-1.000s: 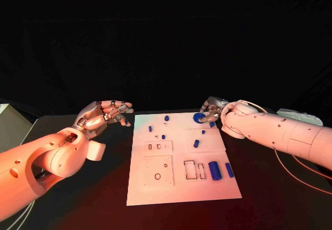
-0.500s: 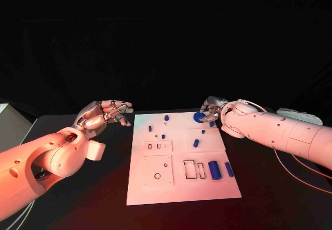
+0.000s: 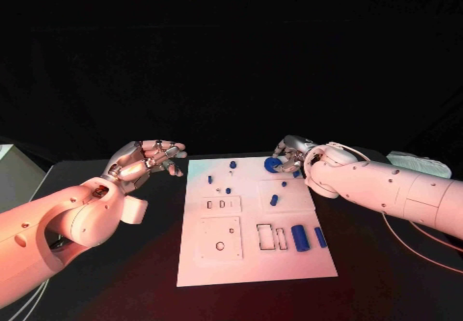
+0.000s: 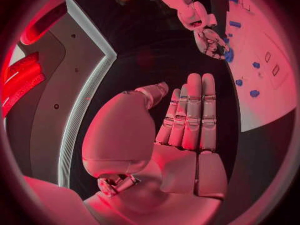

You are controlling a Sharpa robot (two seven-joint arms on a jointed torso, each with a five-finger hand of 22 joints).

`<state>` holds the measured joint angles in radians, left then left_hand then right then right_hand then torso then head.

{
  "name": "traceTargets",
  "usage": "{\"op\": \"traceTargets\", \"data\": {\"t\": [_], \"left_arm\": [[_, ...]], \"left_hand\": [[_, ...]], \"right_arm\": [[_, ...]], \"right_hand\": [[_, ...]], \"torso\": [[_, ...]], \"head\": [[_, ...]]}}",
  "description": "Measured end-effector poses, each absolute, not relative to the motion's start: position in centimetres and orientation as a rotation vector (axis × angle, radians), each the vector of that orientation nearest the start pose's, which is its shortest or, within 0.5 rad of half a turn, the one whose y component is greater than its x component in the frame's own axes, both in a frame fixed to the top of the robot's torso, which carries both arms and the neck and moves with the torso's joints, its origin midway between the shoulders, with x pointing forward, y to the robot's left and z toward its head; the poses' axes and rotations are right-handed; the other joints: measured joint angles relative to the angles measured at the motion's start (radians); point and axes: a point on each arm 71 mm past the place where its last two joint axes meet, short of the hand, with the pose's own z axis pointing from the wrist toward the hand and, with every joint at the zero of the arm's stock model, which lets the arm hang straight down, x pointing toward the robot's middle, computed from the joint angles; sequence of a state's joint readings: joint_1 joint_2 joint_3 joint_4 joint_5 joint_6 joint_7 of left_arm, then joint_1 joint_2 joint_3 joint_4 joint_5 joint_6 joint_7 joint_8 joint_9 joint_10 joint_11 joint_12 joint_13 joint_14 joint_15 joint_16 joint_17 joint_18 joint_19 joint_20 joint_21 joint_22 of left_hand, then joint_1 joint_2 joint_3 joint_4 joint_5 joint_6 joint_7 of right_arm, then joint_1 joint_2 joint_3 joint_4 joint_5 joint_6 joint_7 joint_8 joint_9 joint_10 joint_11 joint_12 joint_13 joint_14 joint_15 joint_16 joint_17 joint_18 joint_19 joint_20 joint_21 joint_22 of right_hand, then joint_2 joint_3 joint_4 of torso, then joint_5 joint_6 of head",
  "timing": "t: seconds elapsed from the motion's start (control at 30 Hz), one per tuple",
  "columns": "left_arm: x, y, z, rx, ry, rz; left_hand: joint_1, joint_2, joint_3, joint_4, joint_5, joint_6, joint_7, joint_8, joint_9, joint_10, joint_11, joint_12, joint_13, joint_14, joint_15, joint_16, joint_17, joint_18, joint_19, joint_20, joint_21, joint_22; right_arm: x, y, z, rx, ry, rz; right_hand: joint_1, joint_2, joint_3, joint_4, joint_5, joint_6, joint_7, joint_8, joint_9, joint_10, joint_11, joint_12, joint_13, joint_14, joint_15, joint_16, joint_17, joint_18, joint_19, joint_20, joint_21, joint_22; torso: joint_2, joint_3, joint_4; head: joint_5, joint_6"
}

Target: Assemble the parts on the task board

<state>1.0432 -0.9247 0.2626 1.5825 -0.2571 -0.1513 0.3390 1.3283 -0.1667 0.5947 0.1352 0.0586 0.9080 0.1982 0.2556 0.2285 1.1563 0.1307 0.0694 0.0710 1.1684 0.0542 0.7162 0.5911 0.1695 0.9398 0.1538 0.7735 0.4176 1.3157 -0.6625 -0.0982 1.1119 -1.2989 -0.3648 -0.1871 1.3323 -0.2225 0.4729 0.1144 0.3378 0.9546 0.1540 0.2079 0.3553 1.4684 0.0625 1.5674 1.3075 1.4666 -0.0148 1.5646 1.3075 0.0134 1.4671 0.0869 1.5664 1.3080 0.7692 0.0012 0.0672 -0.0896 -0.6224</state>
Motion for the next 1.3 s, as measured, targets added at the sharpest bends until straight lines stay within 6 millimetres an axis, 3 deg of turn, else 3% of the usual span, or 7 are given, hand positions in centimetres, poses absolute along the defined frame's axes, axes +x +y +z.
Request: {"op": "traceTargets", "data": {"t": [0.17,0.43,0.73,1.3], "left_arm": [[48.4,23.0,-13.4,-0.874,1.387,-1.679],[48.4,23.0,-13.4,-0.874,1.389,-1.681],[48.3,22.8,-13.4,-0.873,1.391,-1.684],[48.4,22.8,-13.4,-0.873,1.394,-1.686]], "left_hand": [[0.000,0.000,0.000,0.000,0.000,0.000,0.000,0.000,0.001,0.000,0.000,0.000,0.000,0.000,0.000,0.000,0.000,0.000,0.000,0.000,0.000,0.000],[0.000,0.000,0.000,0.000,0.000,0.000,0.000,0.000,0.001,0.000,0.000,0.000,0.000,0.000,0.000,0.000,0.000,0.000,0.000,0.000,0.000,0.000],[0.000,0.000,0.000,0.000,0.000,0.000,0.000,0.000,0.003,0.000,0.000,0.000,0.000,-0.011,0.000,0.007,0.003,0.000,-0.013,-0.002,0.012,0.006],[0.000,0.000,0.000,0.000,0.000,0.000,0.000,0.000,0.003,0.000,0.000,0.000,0.000,-0.011,0.000,0.007,0.002,0.000,-0.013,-0.002,0.012,0.006]], "right_arm": [[56.3,-22.8,-15.4,0.068,1.548,0.428],[54.7,-17.8,-14.3,-0.049,1.451,0.517],[54.0,-13.4,-14.9,-0.132,1.427,0.555],[54.5,-12.3,-17.0,-0.158,1.471,0.504]], "right_hand": [[-0.010,-0.010,0.000,0.000,0.011,0.006,0.001,0.006,0.000,0.000,0.000,0.000,0.000,0.000,0.000,0.000,0.000,0.000,-0.001,-0.001,0.000,0.000],[-0.010,-0.010,0.000,0.000,0.011,0.010,0.002,0.016,0.000,0.000,0.000,0.000,0.000,0.000,0.000,0.000,0.000,0.000,-0.001,-0.001,0.000,0.000],[-0.015,-0.016,0.000,0.000,0.011,0.014,0.000,0.016,0.000,0.000,0.000,0.000,0.000,0.000,0.000,0.000,0.000,0.000,-0.001,-0.001,0.000,0.000],[-0.020,-0.020,-0.001,0.000,0.010,0.016,-0.003,0.012,0.000,0.000,0.000,0.000,0.000,0.000,0.000,0.000,0.000,0.001,-0.001,-0.001,0.000,-0.001]], "torso": [[-0.001,-0.0001,-0.0007],[-0.001,-0.0009,0.0005],[0.000,-0.0028,0.0029],[0.002,-0.0021,0.0019]], "head": [[0.001,0.003],[0.001,0.005],[0.001,0.007],[0.008,-0.001]]}}
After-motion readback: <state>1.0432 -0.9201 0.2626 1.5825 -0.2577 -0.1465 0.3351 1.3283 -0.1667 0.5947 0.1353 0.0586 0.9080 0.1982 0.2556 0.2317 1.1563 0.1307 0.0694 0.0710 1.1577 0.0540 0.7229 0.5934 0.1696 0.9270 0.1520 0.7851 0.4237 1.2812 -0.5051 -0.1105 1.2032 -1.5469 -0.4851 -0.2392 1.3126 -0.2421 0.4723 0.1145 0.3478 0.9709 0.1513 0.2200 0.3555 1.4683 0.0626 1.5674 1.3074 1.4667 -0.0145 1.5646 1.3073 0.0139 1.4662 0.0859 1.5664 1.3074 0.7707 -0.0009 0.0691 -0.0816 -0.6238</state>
